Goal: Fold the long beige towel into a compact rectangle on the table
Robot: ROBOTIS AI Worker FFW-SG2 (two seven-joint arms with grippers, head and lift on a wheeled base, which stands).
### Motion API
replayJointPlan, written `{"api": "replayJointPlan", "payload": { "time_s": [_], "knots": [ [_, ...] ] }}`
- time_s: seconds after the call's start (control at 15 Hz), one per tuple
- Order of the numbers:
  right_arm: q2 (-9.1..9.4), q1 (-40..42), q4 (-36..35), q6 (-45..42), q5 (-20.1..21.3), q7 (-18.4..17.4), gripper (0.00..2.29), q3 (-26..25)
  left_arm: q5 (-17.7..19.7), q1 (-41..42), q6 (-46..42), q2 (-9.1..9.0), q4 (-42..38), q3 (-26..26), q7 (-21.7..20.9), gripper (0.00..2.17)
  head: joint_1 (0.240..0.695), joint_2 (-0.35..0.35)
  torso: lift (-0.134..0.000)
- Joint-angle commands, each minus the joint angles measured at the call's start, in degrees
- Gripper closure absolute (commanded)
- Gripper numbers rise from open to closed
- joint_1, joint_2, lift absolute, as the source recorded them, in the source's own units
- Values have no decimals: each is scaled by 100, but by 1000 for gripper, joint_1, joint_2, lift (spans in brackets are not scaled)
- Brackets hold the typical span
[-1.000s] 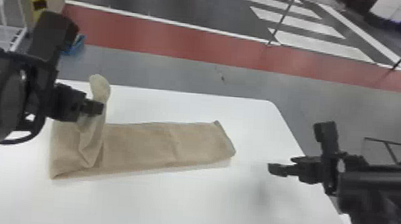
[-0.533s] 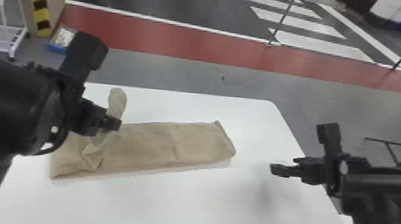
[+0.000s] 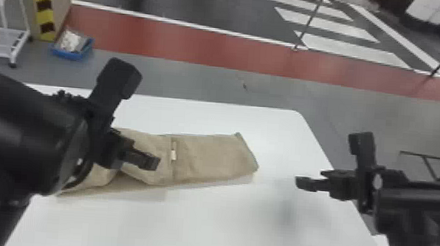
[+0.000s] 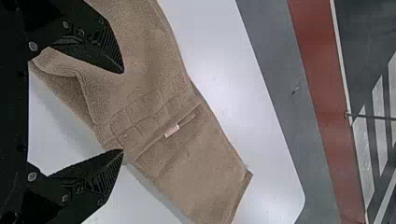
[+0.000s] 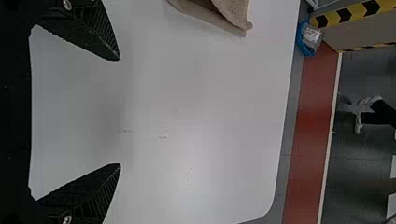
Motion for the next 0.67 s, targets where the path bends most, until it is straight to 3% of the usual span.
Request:
{"api": "replayJointPlan", "payload": {
  "time_s": [0.0,0.13,0.33,0.6],
  "knots": [
    [26,-17,-292,392,-368,-4,70,-38,-25,85,24,-15,-44,116,-4,36,695,-350,-124],
    [211,-70,-634,726,-421,-39,70,32,-16,287,24,-15,-220,388,-48,36,695,-350,-124],
    [659,-281,-1100,1218,-535,-136,70,401,107,744,24,-15,-694,1092,-118,39,695,-350,-124],
    [1230,-659,-1355,2009,-728,-689,70,1087,467,1219,24,-15,-1116,2050,-242,39,695,-326,-124]
  ]
}}
